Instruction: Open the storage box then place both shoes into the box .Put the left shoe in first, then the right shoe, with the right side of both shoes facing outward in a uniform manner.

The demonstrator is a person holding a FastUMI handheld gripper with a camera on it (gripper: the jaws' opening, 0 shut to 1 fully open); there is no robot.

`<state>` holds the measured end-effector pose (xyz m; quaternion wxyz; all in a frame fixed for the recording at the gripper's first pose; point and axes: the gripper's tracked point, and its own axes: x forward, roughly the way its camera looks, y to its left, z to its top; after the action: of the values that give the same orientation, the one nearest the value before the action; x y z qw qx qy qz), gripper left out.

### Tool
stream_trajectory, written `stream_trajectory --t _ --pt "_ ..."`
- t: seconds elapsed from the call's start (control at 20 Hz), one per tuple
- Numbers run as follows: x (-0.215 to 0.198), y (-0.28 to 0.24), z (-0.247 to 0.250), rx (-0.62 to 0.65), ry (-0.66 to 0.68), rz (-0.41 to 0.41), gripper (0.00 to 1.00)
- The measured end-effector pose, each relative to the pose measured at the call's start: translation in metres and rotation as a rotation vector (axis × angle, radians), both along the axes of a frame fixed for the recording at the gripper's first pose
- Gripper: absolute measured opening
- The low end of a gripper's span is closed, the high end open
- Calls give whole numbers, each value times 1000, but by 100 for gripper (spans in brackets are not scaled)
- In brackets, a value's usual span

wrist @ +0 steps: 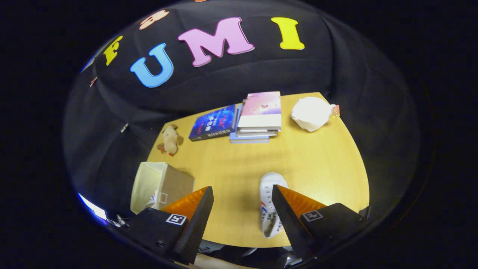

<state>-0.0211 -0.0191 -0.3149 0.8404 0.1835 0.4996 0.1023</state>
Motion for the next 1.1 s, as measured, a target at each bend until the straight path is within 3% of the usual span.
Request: stream_trajectory --t 0.35,0.7,0.75,0.8,0.85,0.95,1.0,1.1 --pt "-49 -28 -130 -81 246 93 95" --pt "-60 -6 -192 -90 341 161 76" --pt "-61 -5 -198 -99 343 164 71" --pt "-62 -8 -203 -116 345 173 53" --pt "-60 -6 -201 -116 343 171 44" --pt "-61 -10 -202 -109 347 167 37" --pt "-60 -10 -202 -92 349 142 24" --pt "-59 -12 -199 -45 361 91 11"
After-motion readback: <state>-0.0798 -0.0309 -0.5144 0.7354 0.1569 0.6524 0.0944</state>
